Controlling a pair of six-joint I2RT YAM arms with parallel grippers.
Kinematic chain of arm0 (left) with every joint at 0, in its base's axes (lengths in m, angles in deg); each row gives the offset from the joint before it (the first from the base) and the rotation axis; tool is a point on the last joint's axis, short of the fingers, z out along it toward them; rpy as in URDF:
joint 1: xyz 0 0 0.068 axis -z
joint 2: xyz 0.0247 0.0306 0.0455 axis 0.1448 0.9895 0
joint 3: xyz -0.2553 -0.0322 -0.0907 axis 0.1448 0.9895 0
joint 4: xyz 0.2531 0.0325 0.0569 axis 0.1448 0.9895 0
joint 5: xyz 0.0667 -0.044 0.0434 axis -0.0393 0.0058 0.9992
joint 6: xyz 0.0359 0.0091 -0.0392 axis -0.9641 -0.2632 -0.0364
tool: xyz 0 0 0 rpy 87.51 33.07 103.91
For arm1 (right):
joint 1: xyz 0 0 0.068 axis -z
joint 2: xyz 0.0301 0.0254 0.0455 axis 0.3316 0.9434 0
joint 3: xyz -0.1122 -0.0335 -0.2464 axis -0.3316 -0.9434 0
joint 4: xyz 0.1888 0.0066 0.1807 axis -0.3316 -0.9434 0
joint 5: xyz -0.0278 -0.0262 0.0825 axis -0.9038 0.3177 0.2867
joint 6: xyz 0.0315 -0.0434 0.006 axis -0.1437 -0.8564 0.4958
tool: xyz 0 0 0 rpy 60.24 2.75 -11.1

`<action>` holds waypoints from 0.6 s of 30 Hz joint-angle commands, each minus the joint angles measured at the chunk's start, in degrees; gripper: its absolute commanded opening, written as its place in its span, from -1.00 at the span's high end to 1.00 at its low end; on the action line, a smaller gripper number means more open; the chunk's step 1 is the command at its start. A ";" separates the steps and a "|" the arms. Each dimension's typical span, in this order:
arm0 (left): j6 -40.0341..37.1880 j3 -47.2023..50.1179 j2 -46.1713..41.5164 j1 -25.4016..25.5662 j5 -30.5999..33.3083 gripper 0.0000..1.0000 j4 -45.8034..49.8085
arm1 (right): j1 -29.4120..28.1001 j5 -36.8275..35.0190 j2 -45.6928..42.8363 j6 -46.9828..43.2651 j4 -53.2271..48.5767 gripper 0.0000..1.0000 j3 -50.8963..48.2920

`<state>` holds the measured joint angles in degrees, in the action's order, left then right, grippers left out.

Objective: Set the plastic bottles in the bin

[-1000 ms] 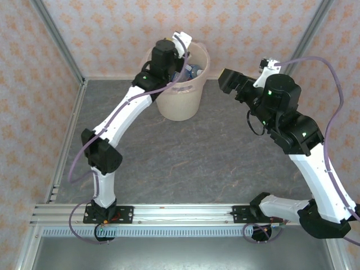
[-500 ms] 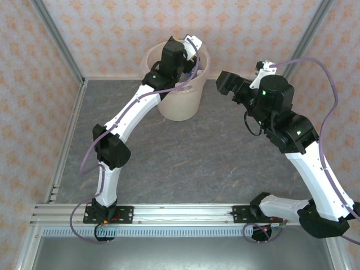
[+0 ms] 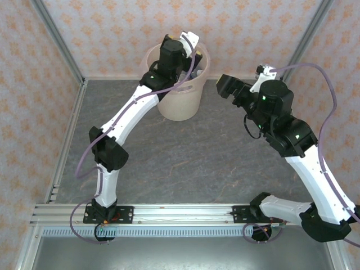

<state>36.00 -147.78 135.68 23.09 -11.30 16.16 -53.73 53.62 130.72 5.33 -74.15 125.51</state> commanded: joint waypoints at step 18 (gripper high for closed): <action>40.32 61.13 -53.77 -0.56 15.30 -0.98 -5.22 | -0.13 -17.13 -16.79 -12.47 24.85 -0.99 -33.64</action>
<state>69.18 -93.71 86.28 23.03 -1.56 11.97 -53.71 39.48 115.44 -2.80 -55.95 95.85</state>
